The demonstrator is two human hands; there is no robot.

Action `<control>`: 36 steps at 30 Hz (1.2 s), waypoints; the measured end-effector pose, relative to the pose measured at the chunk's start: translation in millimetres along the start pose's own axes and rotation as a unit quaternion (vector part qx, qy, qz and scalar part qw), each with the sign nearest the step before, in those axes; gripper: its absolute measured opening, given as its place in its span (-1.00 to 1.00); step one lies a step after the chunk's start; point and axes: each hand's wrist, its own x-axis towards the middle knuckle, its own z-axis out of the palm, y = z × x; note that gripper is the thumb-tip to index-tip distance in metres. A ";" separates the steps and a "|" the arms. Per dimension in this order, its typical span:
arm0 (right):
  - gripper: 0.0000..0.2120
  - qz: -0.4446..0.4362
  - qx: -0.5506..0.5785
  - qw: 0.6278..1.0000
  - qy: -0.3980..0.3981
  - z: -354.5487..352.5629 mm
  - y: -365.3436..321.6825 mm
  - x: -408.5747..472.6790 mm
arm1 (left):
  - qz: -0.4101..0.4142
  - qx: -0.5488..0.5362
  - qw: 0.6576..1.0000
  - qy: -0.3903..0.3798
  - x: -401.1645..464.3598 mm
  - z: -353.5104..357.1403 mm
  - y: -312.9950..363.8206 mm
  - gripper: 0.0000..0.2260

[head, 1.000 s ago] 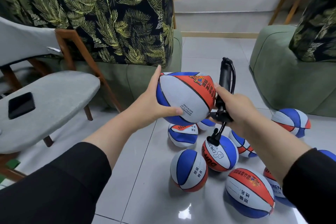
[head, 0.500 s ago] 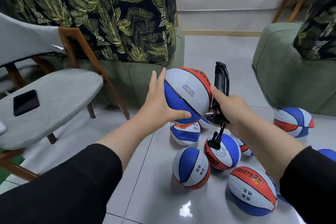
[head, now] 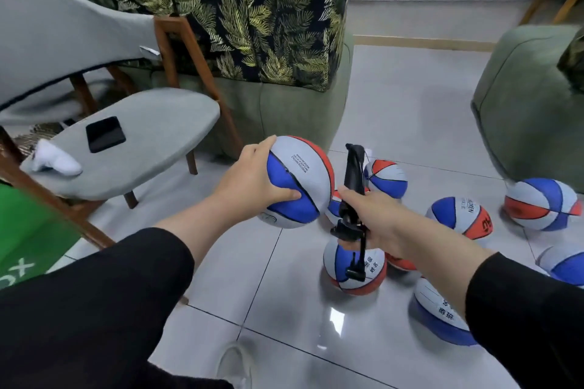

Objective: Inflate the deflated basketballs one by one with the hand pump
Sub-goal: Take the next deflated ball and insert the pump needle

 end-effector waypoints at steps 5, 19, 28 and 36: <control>-0.72 0.062 -0.017 0.998 -0.010 33.3 51.8 12.6 | -0.037 0.112 0.990 -0.083 -28.2 25.5 -47.9 0.02; -0.83 0.157 -0.238 0.958 -0.032 48.9 171.7 54.9 | -0.040 0.176 0.958 -0.223 -33.0 149.6 -133.5 0.01; -0.80 0.205 -0.336 0.912 -0.117 55.7 188.6 91.3 | -0.008 0.145 0.938 -0.315 -32.3 219.6 -155.1 0.02; -0.80 0.149 -0.507 0.836 -0.147 56.0 177.4 103.4 | 0.168 0.206 0.919 -0.291 -42.8 244.4 -135.9 -0.42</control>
